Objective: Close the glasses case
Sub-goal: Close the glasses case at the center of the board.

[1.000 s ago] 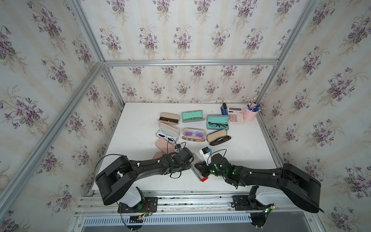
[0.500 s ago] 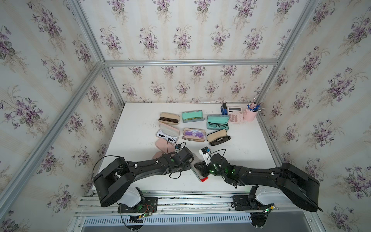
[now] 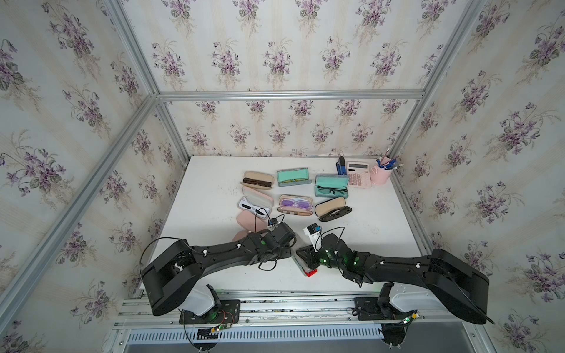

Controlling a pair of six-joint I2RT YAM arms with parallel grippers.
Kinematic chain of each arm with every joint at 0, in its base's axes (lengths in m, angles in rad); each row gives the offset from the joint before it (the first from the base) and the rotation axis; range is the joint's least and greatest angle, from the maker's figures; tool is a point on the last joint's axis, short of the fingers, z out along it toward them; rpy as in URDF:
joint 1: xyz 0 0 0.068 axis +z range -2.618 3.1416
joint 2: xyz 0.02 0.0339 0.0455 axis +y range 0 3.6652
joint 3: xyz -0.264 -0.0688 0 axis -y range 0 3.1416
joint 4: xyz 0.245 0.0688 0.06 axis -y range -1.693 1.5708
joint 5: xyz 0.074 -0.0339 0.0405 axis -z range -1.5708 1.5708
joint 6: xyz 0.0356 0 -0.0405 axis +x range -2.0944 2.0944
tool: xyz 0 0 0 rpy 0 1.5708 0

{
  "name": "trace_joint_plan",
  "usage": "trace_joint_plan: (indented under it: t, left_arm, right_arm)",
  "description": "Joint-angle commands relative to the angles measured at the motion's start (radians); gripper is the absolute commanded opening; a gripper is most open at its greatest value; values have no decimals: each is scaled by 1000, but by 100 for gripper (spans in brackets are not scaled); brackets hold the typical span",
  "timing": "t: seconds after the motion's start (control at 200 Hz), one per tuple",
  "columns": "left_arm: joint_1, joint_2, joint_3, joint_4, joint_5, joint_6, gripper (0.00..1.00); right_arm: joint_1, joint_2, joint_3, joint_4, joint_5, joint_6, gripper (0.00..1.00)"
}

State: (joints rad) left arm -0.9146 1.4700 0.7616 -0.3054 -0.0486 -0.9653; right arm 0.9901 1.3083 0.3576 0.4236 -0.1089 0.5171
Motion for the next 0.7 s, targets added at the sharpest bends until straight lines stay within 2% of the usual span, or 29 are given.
trace_joint_plan:
  t: [0.0,0.265,0.435,0.575,0.699]
  left_arm:
    - [-1,1,10,40,4,15,45]
    - [-3,-2,13,34,4,19,44]
    - [-4,7,13,35,4,20,44]
    - [-4,7,13,34,3,20,44]
    - [-5,4,16,30,1,20,44]
  right_arm:
    - [1,-16,-4,-218,0,9,25]
    - [-34,-135,4,-261,-15,41,37]
    - [-49,-297,-35,-308,-19,99,41]
    - [-56,-450,-75,-373,-26,167,40]
    - [-56,-547,-132,-416,-50,239,31]
